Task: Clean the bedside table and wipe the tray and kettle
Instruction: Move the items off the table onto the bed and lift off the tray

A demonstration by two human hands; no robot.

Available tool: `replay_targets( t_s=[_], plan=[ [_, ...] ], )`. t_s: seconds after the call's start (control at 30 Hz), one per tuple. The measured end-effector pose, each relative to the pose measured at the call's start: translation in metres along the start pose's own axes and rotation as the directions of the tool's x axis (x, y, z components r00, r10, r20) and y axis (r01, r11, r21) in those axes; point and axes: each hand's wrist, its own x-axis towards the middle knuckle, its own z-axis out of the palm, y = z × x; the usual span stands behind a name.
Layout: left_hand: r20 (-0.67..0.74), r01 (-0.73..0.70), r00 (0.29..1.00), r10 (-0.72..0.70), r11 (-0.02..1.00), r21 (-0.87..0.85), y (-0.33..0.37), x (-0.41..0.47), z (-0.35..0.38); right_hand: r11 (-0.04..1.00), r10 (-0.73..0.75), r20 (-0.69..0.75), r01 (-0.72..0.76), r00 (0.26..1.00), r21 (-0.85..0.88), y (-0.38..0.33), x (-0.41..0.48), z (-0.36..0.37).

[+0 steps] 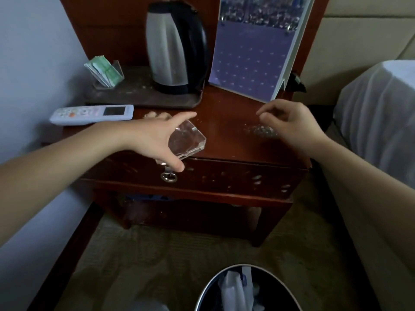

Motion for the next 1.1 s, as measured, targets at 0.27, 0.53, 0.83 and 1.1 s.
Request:
replay_targets(
  t_s=[0.27,0.53,0.83,1.1],
  plan=[
    [-0.040,-0.078,0.997,0.070,0.958,-0.276,0.011,0.021,-0.024,0.980,0.179,-0.242,-0.151,0.954,0.129,0.040,0.078,-0.018],
    [-0.025,-0.054,0.998,0.049,0.954,-0.296,0.038,0.025,-0.044,0.927,0.243,-0.253,-0.148,0.936,0.344,0.047,0.126,-0.018],
    [-0.012,-0.046,0.999,0.045,0.987,-0.154,0.088,0.008,-0.068,0.826,0.249,-0.160,-0.123,0.955,0.550,0.030,0.089,-0.075],
    [0.018,-0.330,0.938,0.346,0.908,-0.260,0.107,-0.026,-0.088,0.765,0.246,-0.140,-0.103,0.959,0.636,-0.015,-0.001,-0.119]
  ],
)
